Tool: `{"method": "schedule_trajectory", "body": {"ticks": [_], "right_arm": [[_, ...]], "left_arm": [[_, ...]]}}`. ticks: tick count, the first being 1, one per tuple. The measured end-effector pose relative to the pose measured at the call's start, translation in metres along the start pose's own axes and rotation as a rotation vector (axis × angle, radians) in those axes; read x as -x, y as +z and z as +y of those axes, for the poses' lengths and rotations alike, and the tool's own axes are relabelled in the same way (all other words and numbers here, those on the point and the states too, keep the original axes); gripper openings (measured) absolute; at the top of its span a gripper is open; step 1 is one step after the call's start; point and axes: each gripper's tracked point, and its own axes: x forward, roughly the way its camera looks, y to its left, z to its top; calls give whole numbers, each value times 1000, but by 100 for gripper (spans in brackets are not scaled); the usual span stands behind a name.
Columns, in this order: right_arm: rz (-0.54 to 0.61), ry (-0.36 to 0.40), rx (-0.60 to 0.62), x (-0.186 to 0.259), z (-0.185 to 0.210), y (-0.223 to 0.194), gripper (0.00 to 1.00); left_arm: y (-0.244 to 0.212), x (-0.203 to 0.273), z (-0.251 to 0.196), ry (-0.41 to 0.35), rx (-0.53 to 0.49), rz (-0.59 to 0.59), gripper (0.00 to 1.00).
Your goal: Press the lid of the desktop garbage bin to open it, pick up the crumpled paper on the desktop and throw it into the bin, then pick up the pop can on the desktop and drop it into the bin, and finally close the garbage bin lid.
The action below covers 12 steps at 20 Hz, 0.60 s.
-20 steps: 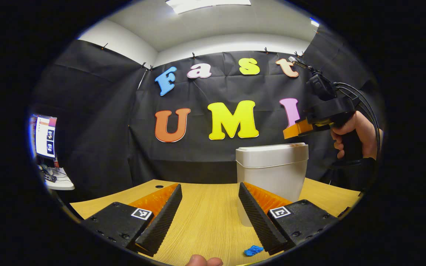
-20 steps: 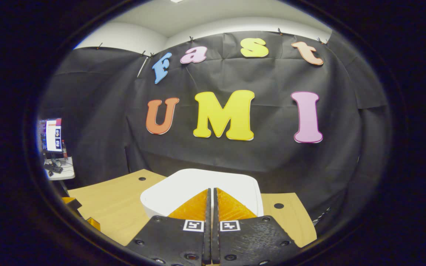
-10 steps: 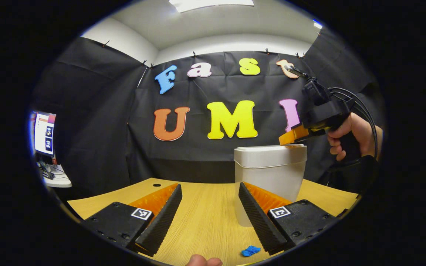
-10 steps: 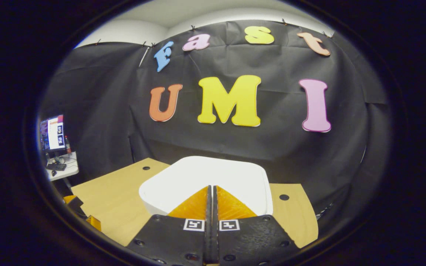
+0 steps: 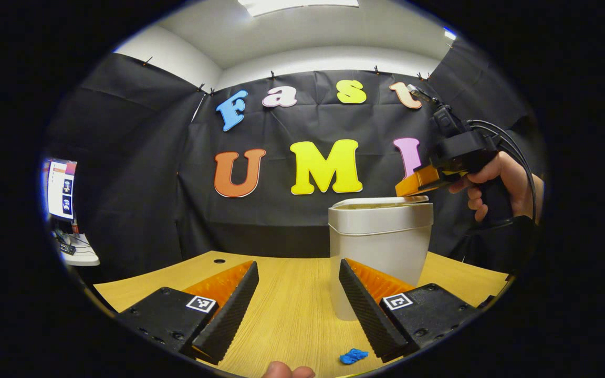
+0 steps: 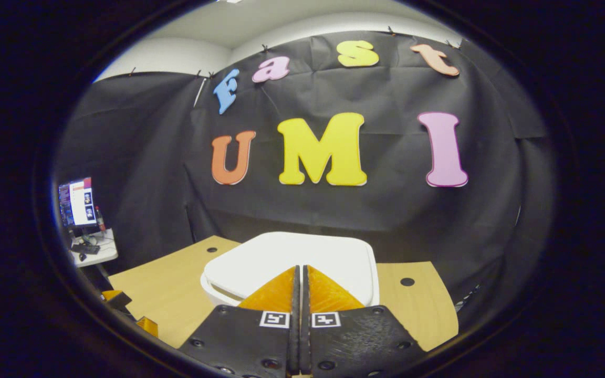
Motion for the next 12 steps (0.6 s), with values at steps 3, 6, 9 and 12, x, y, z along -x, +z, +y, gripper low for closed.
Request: {"method": "schedule_trajectory", "body": {"ticks": [3,6,9,12], "right_arm": [[-114,-38,9,21,-8,27,36],[-170,-34,-2,38,-9,36,94],[-192,-47,-11,49,-13,34,94],[-207,-82,17,60,-16,26,94]], "left_arm": [[-2,-1,-1,-1,21,6,99],[-1,-2,-1,1,24,6,99],[-4,-1,-3,-6,42,17,99],[1,0,-2,-7,39,11,99]]}}
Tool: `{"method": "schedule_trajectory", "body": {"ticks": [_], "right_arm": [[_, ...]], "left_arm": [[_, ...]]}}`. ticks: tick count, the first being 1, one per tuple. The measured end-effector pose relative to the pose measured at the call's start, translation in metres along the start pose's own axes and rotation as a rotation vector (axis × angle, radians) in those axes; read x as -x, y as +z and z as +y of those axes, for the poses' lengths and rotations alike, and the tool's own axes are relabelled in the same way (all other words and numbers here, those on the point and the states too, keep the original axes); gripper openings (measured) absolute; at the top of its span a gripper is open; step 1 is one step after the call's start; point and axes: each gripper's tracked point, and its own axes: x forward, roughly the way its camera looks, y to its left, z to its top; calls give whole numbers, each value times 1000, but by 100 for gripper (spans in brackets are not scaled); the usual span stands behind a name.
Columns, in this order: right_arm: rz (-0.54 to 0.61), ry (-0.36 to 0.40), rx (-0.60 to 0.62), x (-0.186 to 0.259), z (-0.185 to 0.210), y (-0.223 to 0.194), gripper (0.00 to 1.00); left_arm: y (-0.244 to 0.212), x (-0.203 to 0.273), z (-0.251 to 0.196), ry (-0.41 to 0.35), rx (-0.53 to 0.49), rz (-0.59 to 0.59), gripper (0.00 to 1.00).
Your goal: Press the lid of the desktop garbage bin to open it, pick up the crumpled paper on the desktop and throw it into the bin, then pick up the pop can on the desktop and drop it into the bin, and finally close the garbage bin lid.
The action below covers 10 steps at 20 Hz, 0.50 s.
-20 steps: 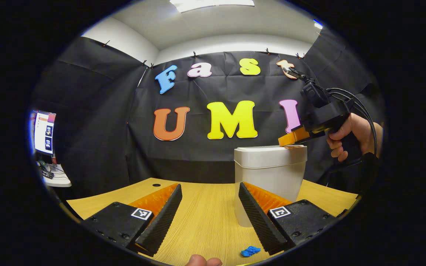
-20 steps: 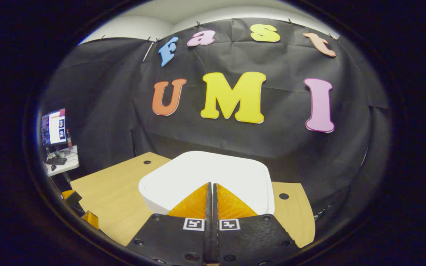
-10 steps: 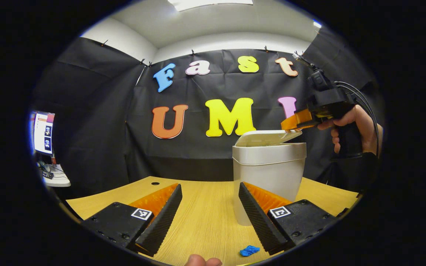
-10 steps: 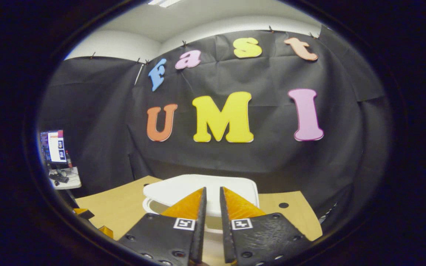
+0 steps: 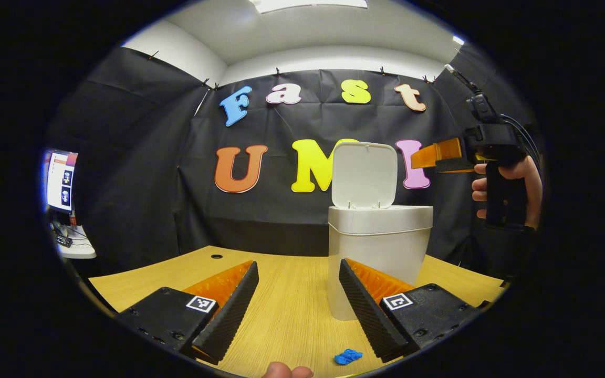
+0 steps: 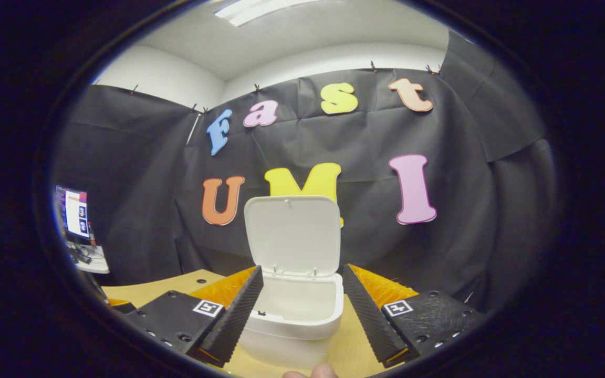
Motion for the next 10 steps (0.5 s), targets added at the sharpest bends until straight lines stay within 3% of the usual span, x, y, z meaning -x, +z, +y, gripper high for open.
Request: {"method": "schedule_trajectory", "body": {"ticks": [10], "right_arm": [[-8,1,4,50,4,-49,94]], "left_arm": [[-5,0,-12,-25,-6,9,99]]}}
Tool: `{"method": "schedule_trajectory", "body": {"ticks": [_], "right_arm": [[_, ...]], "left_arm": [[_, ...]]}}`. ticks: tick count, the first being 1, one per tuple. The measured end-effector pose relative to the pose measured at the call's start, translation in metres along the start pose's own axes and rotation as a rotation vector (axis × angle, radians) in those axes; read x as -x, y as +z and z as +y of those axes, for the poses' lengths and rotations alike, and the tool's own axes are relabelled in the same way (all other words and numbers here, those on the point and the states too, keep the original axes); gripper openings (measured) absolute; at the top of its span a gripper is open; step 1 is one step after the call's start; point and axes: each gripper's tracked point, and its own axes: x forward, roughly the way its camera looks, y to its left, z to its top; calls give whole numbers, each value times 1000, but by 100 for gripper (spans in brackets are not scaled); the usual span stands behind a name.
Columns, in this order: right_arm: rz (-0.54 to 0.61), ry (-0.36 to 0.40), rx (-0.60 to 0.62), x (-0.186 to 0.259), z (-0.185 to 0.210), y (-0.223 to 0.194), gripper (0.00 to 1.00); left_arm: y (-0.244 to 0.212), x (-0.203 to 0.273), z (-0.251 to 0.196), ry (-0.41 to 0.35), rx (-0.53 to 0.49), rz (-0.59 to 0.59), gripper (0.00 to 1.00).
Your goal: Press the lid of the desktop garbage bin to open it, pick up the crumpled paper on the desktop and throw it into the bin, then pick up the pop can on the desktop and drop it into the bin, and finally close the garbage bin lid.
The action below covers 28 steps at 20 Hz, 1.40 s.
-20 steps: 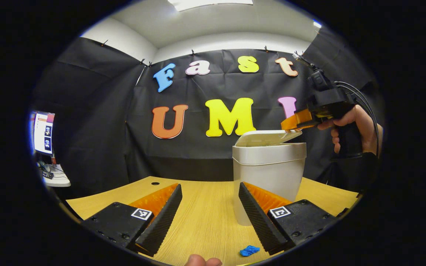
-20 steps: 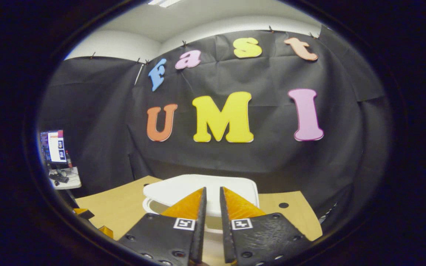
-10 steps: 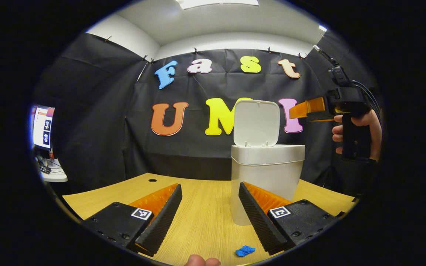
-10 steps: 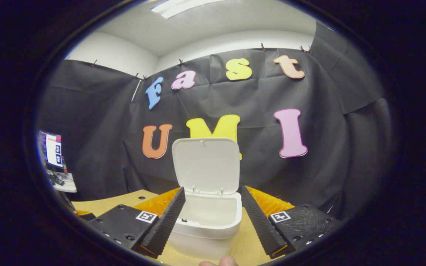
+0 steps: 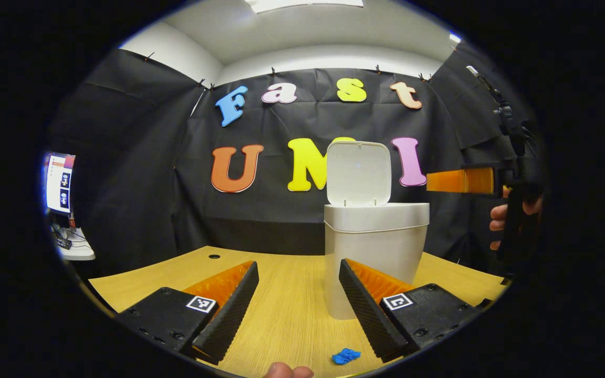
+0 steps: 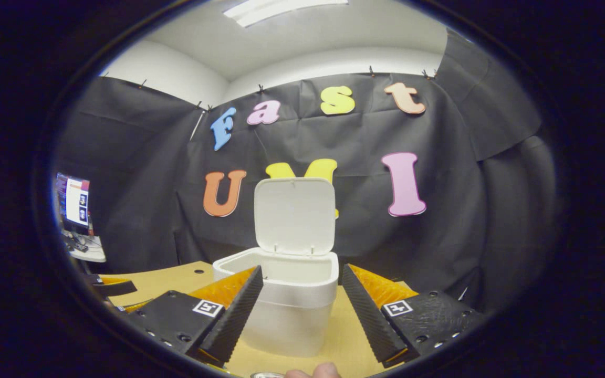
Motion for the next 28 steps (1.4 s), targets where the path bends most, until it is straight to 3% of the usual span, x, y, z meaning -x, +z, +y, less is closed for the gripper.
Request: {"method": "schedule_trajectory", "body": {"ticks": [6,10,13,17,24,28], "right_arm": [[32,0,14,27,2,-33,94],[53,-30,43,41,-7,-59,94],[75,-41,93,53,-10,-83,94],[116,-32,69,65,-10,-109,95],[140,-46,75,80,-16,-131,95],[169,-52,74,86,-24,-142,95]], "left_arm": [[0,3,-7,-8,-19,0,99],[-18,2,-13,-19,20,35,99],[-50,7,-20,-39,17,117,99],[-90,22,-23,-40,-24,217,99],[-147,40,-47,-83,-7,361,99],[-167,42,-45,-68,-10,427,100]]}}
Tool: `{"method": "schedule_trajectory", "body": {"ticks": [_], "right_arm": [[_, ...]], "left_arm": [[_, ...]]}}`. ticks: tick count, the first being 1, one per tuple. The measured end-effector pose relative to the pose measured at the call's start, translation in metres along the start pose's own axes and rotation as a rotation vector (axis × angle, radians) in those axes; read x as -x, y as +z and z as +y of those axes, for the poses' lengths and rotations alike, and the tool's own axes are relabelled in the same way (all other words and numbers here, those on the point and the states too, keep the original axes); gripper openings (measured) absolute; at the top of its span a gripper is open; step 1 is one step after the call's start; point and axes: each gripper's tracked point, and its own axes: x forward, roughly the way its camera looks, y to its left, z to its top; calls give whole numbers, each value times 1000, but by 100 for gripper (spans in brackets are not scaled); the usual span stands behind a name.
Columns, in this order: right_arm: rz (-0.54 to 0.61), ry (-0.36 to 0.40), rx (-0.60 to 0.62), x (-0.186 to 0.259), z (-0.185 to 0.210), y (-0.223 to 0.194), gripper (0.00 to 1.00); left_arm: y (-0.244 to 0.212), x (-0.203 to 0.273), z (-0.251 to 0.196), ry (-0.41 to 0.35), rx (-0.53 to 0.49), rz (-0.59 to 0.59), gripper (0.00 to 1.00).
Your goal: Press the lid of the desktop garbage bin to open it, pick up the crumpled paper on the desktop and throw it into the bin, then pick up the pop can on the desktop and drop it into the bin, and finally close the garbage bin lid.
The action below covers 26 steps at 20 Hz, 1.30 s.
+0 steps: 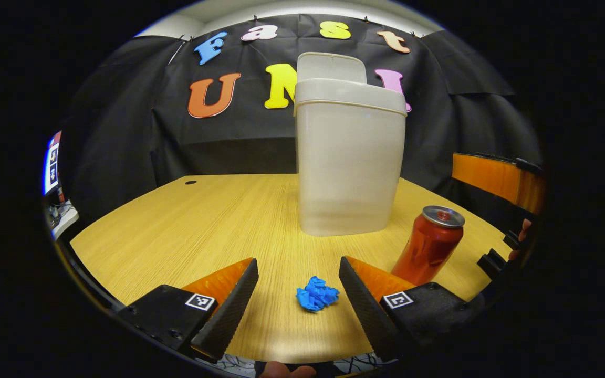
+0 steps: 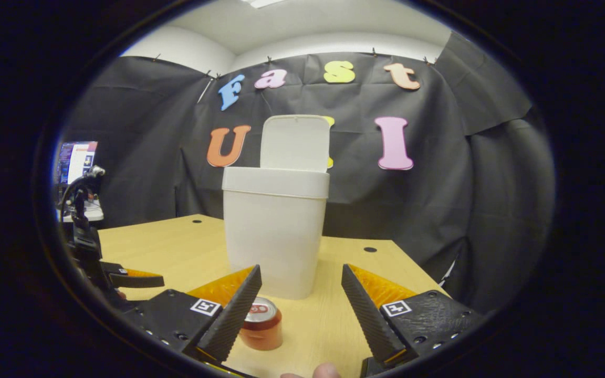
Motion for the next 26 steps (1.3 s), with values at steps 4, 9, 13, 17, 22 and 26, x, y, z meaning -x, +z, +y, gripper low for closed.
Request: {"method": "schedule_trajectory", "body": {"ticks": [4,9,13,17,22,26], "right_arm": [[8,-3,-23,0,-3,-7,95],[12,-10,-34,3,-3,-11,95],[-7,-12,2,9,1,-13,95],[-14,13,18,11,11,-18,98],[8,34,17,8,19,-28,95],[9,32,9,10,18,-27,95]], "left_arm": [[-17,-7,0,1,-10,63,100],[-29,-13,-5,-7,-5,104,98],[-35,-14,-5,-5,-21,120,86],[-36,-13,-10,-12,-37,96,60],[-34,-14,-17,-33,-48,89,34],[-32,-13,-20,-53,-37,87,29]]}}
